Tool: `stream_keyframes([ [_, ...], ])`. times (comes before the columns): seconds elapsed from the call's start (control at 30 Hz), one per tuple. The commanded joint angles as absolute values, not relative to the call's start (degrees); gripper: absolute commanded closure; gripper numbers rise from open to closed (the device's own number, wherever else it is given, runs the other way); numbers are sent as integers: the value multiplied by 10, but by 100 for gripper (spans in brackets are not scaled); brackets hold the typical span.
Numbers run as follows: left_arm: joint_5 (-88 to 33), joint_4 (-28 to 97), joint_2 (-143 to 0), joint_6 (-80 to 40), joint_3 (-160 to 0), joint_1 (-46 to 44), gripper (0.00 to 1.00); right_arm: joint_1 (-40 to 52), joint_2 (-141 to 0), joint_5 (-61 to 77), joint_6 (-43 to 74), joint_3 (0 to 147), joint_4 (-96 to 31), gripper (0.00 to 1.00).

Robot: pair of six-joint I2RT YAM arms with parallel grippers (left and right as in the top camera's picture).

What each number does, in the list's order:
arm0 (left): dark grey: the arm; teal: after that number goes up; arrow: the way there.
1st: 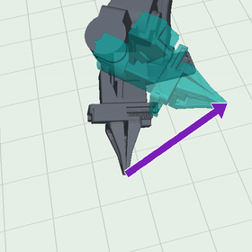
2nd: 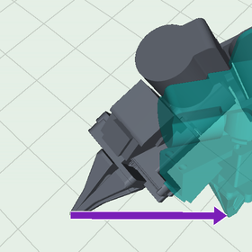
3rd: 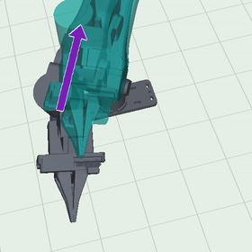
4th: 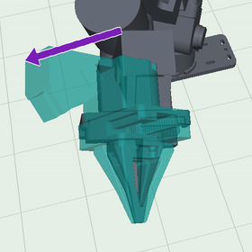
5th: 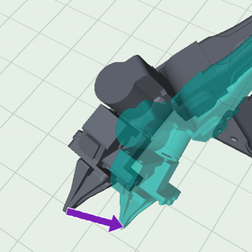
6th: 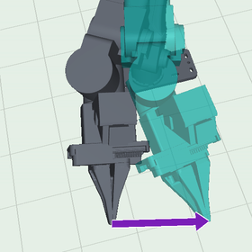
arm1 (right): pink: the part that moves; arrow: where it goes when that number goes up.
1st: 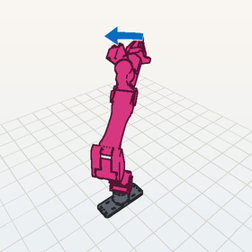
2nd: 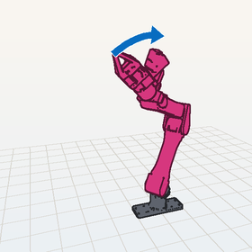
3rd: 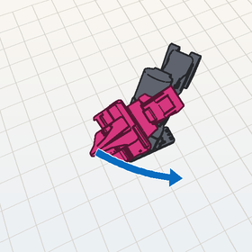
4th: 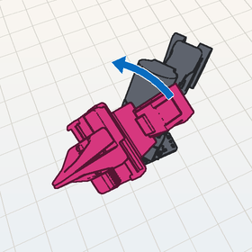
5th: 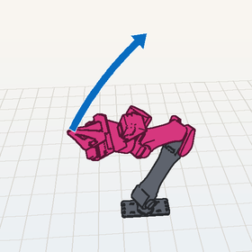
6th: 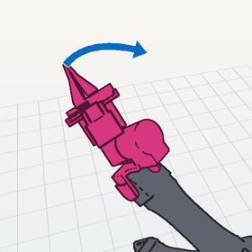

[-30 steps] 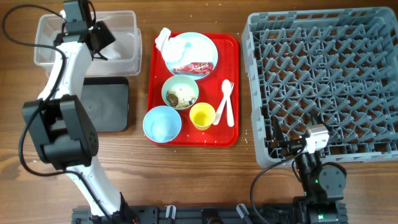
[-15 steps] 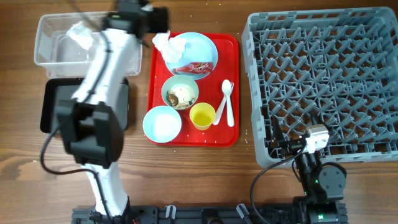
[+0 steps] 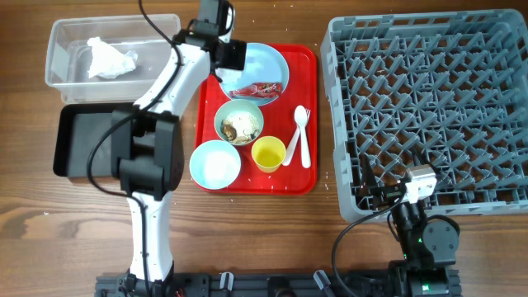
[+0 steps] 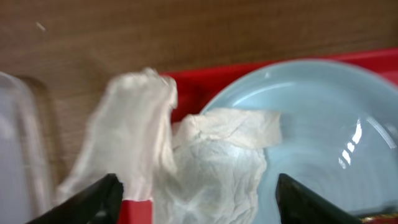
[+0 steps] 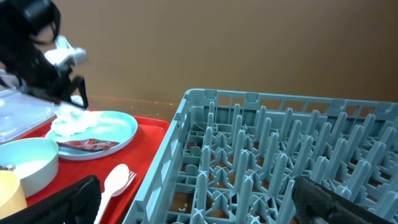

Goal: Sort waste into correct bins and load items into the dishwasher rack
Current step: 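Grasp the red wrapper with the left gripper and drop it in the clear bin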

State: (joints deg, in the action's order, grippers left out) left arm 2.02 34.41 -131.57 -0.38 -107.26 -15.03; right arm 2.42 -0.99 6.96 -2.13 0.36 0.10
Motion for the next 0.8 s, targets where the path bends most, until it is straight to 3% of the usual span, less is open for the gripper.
stream_keyframes([
  [0.0,8,349,-1343,-2,-1076,-165,31,24,-6,60,-14,3,4,0],
  [0.07,21,349,-1344,0,-1076,-172,39,24,-6,60,-13,3,4,0],
  [0.33,66,345,-1356,13,-1076,-178,44,24,-6,60,-13,3,4,0],
  [0.43,110,339,-1353,13,-1076,-178,51,24,-6,60,-14,3,4,0],
  [0.7,126,340,-1353,13,-1076,-178,96,24,-6,60,-13,3,4,0],
  [0.77,128,341,-1352,12,-1077,-178,96,24,-6,60,-14,3,4,0],
])
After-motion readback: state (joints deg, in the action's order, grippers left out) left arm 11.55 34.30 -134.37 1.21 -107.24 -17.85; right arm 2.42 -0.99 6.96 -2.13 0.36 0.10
